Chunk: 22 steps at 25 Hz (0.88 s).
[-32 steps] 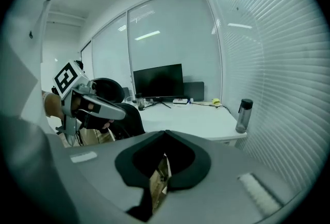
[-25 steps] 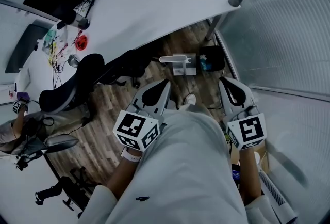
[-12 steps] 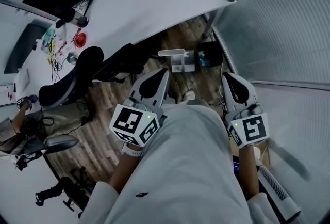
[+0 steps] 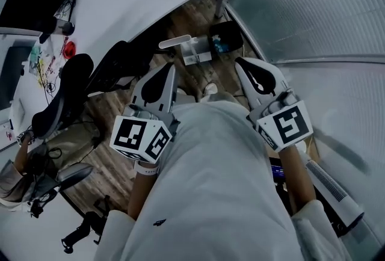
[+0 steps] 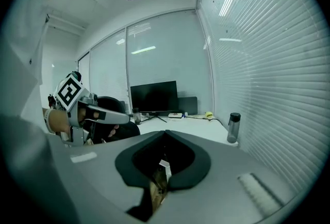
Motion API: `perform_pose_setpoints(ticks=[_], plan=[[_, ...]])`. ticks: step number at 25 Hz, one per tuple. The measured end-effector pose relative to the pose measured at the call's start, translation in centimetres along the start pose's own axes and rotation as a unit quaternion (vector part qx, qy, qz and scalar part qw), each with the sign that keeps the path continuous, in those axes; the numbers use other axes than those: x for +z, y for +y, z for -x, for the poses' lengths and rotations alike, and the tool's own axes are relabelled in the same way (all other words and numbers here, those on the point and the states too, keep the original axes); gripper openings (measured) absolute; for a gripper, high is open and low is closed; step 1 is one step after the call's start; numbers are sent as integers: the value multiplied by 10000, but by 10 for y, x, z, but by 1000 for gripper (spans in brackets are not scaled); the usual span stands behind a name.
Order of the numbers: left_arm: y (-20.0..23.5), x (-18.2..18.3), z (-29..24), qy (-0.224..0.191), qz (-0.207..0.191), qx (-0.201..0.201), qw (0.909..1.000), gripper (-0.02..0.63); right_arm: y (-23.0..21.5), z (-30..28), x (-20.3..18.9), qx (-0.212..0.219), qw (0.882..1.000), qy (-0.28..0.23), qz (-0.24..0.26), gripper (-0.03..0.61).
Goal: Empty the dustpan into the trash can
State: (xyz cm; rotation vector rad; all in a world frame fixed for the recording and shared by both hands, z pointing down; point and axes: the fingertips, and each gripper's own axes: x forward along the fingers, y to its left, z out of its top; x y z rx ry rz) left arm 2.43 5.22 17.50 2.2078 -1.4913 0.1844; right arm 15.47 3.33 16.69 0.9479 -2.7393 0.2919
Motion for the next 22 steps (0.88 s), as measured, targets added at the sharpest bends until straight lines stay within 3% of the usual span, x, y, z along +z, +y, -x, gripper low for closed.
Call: perform_pose_setpoints(ticks=[22], plan=[[-4, 2, -17, 119, 21, -87, 9999, 8, -19, -4, -5, 29, 9998, 179, 67, 9]])
